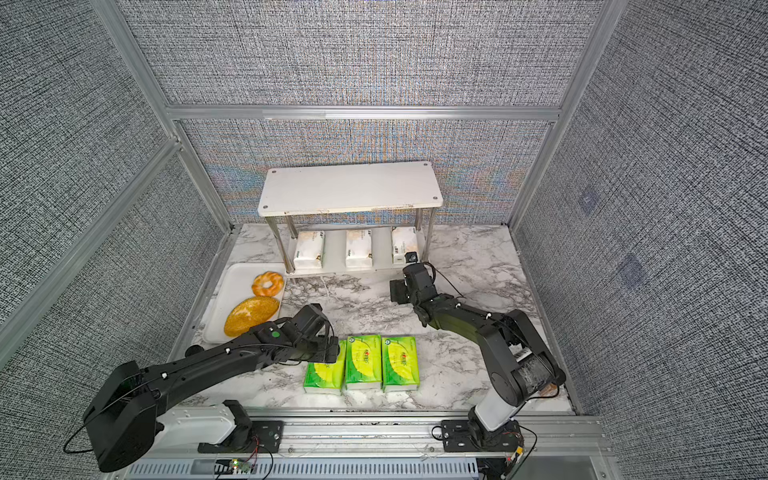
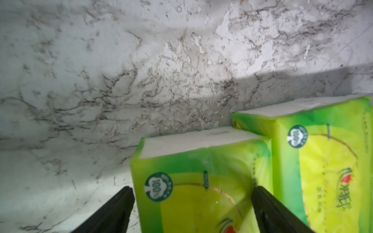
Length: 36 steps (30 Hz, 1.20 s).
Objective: Place the tissue boxes on the shelf by color
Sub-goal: Move the box of tissues to the center of the board.
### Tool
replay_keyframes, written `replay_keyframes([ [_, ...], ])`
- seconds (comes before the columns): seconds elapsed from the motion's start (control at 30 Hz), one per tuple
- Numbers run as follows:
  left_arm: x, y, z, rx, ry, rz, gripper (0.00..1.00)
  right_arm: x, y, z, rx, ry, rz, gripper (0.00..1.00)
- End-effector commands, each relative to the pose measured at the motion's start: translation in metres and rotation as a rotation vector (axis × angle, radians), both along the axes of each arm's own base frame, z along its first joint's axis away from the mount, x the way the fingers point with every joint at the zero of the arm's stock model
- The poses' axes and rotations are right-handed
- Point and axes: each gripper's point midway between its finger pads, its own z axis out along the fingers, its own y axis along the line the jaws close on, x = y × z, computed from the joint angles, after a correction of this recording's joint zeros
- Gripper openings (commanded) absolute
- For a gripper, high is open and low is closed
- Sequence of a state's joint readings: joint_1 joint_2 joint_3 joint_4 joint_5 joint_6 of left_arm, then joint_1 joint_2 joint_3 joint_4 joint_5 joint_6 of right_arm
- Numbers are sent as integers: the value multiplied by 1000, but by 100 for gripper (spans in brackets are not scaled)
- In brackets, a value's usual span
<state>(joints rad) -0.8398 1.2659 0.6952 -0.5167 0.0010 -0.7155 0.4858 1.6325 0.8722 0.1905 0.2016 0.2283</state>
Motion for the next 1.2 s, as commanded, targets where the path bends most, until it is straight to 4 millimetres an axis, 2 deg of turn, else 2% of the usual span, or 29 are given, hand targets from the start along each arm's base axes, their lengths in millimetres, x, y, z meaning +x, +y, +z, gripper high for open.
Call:
replay_keyframes([
  [0.0, -9, 1, -9, 5, 42, -8, 96, 4, 2, 5, 12, -17, -3, 89],
  [0.1, -8, 3, -16, 18, 44, 7, 95, 5, 2, 6, 12, -19, -2, 89],
  [0.2, -1, 5, -22, 39, 23, 39, 89, 4, 1, 5, 11, -17, -3, 89],
  [0.33, 15, 11, -28, 104, -29, 85, 83, 5, 1, 4, 10, -13, -2, 89],
  [0.5, 43, 8, -27, 152, -94, 107, 82, 5, -1, 5, 9, -13, -3, 89],
  [0.83, 101, -4, -12, 148, -184, 171, 84, 0, -2, 8, 16, -14, 8, 89],
  [1.03, 126, -7, 9, 160, -238, 184, 88, -3, 2, 11, 40, -14, 29, 89],
  [1.17, 135, -7, 27, 168, -265, 185, 93, -8, 8, 11, 59, -1, 60, 89],
])
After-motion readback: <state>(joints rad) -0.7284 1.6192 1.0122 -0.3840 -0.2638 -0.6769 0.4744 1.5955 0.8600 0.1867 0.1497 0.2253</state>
